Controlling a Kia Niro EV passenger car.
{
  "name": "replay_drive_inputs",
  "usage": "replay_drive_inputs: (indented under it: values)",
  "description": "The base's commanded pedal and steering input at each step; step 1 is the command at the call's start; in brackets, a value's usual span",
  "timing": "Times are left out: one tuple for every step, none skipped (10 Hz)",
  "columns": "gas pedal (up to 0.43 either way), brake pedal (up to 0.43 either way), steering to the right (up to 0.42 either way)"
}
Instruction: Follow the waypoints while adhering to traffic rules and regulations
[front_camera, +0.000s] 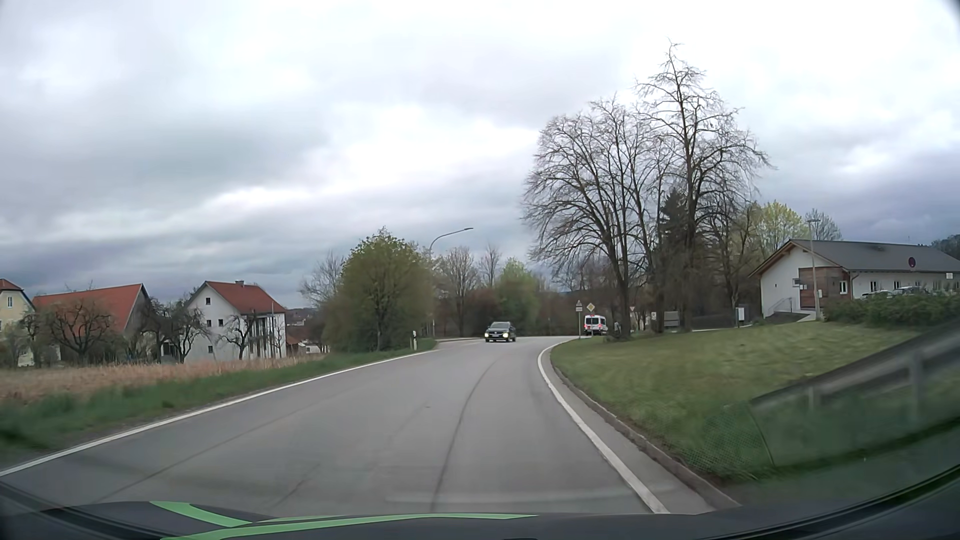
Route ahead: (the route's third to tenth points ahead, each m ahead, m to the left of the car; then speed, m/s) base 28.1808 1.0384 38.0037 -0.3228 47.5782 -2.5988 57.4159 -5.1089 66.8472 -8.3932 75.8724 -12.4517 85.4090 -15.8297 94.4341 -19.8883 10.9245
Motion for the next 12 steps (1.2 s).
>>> replay_drive_inputs:
  values:
    - [0.008, 0.000, 0.011]
    - [0.000, 0.000, 0.011]
    - [0.000, 0.000, 0.011]
    - [0.000, 0.000, 0.011]
    - [0.000, 0.000, 0.011]
    - [0.000, 0.000, 0.012]
    - [0.000, 0.000, 0.012]
    - [0.000, 0.000, 0.012]
    - [0.000, 0.000, 0.013]
    - [0.000, 0.000, 0.013]
    - [0.000, 0.000, 0.014]
    - [0.000, 0.000, 0.017]
